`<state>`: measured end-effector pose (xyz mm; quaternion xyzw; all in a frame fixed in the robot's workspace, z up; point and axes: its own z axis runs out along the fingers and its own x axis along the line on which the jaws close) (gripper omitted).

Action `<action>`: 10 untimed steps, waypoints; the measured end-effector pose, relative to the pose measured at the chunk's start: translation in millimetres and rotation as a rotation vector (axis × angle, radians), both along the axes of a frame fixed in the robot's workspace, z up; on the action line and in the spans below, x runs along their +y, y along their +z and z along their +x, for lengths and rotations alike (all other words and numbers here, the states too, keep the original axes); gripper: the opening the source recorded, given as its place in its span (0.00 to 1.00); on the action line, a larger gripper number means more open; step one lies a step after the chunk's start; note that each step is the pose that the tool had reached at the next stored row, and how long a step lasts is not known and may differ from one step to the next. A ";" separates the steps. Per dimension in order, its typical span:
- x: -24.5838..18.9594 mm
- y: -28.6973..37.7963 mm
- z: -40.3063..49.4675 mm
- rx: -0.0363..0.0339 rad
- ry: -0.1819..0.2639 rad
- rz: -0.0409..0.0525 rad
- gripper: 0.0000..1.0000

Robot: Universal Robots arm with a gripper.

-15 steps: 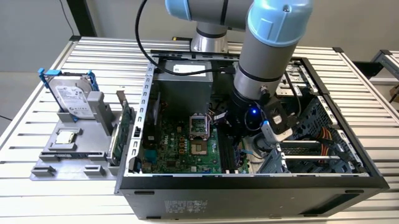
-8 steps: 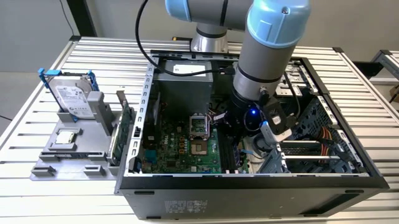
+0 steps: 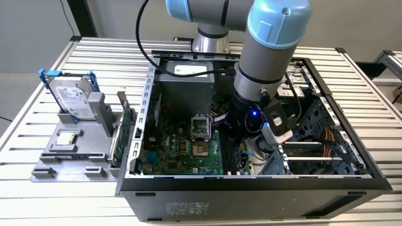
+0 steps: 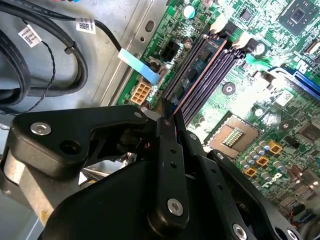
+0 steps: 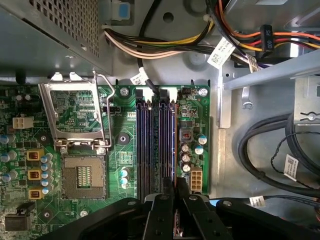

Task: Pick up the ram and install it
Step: 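Insert the ram into the slot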

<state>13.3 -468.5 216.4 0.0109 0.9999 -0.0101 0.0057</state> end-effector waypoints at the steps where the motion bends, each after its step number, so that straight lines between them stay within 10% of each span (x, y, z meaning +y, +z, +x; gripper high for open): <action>1: 0.0 -0.4 0.0 0.0000 0.000 0.0000 0.00; 10: 0.5 -4.0 -0.1 0.0001 0.000 -0.0005 0.00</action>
